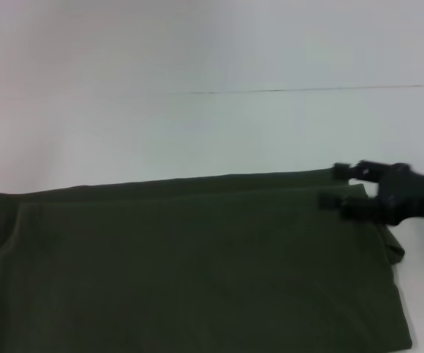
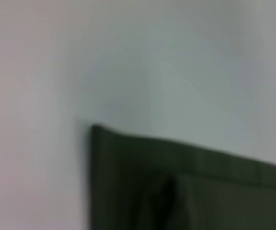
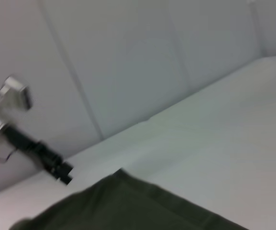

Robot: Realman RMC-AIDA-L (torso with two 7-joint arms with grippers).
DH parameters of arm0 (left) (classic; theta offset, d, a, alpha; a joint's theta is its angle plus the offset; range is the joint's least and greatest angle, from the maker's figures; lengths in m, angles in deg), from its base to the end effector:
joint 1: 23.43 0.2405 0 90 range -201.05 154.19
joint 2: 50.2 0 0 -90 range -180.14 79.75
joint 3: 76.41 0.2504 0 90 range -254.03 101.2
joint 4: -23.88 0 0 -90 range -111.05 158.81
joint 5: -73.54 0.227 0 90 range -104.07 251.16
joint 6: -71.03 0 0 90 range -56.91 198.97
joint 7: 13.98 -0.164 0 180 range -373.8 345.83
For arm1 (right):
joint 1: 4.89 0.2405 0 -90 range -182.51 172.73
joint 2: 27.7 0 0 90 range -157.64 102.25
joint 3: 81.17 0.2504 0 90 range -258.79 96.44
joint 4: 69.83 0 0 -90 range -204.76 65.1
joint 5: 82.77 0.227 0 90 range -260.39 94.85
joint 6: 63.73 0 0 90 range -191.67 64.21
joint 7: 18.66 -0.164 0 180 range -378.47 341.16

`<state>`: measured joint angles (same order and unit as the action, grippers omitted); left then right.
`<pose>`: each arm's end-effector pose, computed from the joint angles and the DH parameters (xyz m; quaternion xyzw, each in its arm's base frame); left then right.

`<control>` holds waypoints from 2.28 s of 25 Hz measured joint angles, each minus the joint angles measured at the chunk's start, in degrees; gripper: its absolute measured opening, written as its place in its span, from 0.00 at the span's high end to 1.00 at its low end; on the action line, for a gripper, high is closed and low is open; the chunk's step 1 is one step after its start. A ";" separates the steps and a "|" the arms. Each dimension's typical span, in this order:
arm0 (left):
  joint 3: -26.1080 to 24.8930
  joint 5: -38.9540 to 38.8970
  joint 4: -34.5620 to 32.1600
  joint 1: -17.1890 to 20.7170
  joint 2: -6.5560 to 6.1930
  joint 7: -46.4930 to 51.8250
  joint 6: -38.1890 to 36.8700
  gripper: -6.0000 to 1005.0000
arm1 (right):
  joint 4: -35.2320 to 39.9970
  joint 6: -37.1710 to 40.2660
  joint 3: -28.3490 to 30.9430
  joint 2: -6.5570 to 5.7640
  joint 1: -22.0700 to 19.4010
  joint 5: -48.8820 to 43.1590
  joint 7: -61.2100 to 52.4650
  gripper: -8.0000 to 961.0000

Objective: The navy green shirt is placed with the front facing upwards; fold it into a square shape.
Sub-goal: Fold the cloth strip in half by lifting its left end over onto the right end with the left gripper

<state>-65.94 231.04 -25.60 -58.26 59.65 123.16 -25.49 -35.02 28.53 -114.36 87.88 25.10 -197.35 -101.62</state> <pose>-0.3584 0.3375 0.1160 -0.6923 -0.6892 -0.0951 0.1918 0.2774 0.3483 0.0166 -0.9136 0.2669 0.2717 0.1425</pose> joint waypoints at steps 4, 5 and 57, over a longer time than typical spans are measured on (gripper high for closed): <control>0.82 2.25 0.01 -0.26 0.00 2.96 -0.09 0.15 | -0.05 -2.65 -4.07 2.72 1.07 0.00 7.36 0.14; 1.15 2.37 0.01 -0.25 0.01 3.35 -0.08 0.15 | -0.29 -3.80 -5.41 3.26 1.40 0.01 8.71 0.14; 13.65 2.04 -0.81 -0.59 2.08 3.91 6.32 0.15 | -11.98 -14.09 -16.21 4.54 9.03 3.41 18.35 0.14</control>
<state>-52.29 233.08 -26.41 -58.85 61.73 127.07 -19.17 -47.00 14.44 -130.57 92.43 34.14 -193.94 -83.27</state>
